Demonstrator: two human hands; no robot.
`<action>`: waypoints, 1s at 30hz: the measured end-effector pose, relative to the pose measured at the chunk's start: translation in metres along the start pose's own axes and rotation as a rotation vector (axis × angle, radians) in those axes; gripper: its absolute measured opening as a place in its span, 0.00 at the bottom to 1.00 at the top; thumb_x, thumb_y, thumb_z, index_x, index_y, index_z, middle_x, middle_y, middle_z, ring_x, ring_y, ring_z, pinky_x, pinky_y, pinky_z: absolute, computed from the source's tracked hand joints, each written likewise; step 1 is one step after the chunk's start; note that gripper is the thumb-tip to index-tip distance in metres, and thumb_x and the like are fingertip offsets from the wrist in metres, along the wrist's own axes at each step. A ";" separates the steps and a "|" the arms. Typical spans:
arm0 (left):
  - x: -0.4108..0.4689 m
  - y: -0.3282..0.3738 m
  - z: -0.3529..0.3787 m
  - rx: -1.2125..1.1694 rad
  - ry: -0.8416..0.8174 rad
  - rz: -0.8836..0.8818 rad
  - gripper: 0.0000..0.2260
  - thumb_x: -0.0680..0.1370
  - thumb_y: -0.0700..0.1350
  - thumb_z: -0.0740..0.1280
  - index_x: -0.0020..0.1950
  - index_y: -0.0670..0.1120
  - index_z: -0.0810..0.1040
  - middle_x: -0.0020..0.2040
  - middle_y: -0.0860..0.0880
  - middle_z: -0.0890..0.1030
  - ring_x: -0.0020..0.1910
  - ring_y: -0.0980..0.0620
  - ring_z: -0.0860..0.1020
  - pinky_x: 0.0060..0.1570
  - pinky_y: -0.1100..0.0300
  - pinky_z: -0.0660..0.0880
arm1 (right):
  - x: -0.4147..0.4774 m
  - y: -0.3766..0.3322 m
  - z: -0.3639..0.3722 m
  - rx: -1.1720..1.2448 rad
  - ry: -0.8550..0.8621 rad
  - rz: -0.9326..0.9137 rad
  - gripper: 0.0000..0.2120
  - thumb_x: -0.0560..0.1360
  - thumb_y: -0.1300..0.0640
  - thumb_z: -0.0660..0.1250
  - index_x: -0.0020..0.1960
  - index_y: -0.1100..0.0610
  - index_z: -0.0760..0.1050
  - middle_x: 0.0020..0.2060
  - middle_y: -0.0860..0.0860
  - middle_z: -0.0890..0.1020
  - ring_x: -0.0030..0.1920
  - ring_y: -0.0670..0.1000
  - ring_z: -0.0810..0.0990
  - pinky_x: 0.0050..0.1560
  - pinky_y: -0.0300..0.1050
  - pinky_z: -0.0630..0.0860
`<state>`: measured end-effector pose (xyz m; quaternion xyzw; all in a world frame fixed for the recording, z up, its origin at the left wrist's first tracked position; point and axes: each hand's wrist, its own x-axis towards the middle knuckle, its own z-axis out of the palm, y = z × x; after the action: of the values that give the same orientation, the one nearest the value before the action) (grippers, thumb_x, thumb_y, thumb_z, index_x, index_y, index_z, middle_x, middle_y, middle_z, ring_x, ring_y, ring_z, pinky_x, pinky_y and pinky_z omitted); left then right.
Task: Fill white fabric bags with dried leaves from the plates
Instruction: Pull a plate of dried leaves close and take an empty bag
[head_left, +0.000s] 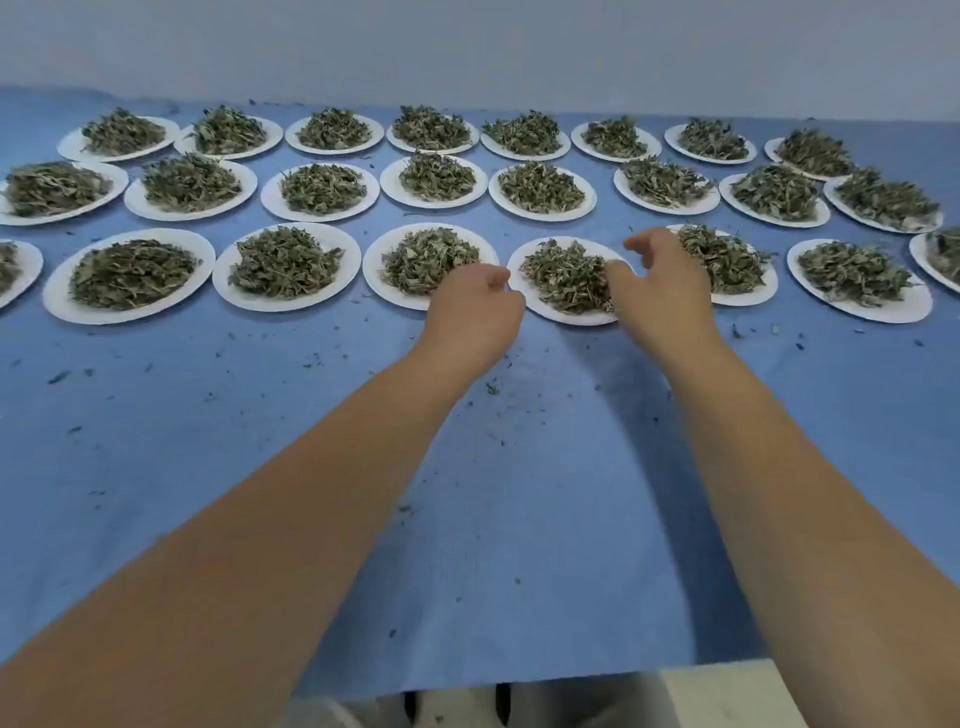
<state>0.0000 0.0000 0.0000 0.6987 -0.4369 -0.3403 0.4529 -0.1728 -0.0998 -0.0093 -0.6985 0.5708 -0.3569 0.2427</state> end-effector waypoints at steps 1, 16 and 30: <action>0.003 0.002 0.004 0.020 -0.021 -0.036 0.25 0.76 0.40 0.63 0.74 0.42 0.72 0.63 0.43 0.81 0.36 0.58 0.78 0.40 0.59 0.76 | 0.004 -0.001 -0.001 -0.026 -0.012 0.025 0.17 0.80 0.50 0.62 0.67 0.50 0.72 0.43 0.40 0.74 0.35 0.36 0.71 0.35 0.40 0.68; 0.013 0.015 0.023 -0.182 0.012 -0.160 0.26 0.80 0.37 0.60 0.79 0.44 0.63 0.62 0.45 0.75 0.42 0.53 0.83 0.35 0.60 0.80 | 0.018 0.018 -0.009 0.081 -0.064 0.171 0.16 0.83 0.48 0.58 0.69 0.48 0.69 0.48 0.43 0.74 0.38 0.37 0.72 0.35 0.35 0.64; -0.081 -0.015 -0.024 -0.131 0.108 -0.060 0.15 0.78 0.37 0.60 0.56 0.54 0.79 0.60 0.50 0.78 0.37 0.62 0.84 0.33 0.64 0.79 | -0.100 0.007 -0.024 0.245 -0.135 0.096 0.10 0.81 0.49 0.61 0.61 0.40 0.72 0.66 0.39 0.75 0.55 0.44 0.81 0.61 0.53 0.78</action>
<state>-0.0062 0.0858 0.0016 0.6976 -0.3675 -0.3433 0.5103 -0.2047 -0.0022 -0.0215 -0.6579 0.5382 -0.3639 0.3808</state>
